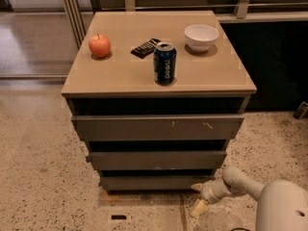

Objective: Close bottom drawer

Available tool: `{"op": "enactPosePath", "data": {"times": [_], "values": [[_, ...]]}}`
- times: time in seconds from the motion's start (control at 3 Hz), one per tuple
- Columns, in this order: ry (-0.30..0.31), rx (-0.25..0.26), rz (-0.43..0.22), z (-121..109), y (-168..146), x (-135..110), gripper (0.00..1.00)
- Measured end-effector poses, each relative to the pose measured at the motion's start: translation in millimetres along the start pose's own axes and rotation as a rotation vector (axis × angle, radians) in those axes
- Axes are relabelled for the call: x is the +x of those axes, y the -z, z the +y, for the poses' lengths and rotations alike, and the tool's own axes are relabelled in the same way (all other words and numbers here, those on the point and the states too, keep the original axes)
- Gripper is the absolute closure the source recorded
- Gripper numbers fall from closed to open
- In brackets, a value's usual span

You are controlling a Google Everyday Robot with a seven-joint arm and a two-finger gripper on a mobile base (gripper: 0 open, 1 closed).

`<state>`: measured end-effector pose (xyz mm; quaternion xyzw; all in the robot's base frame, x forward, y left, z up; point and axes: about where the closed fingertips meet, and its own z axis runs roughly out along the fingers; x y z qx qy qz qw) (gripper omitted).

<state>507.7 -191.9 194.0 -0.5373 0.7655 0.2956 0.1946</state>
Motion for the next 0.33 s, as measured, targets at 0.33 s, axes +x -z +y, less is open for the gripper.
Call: {"op": "enactPosePath", "data": {"times": [0.33], "values": [[0.0,0.0,0.0,0.0,0.0,0.0,0.0]]}}
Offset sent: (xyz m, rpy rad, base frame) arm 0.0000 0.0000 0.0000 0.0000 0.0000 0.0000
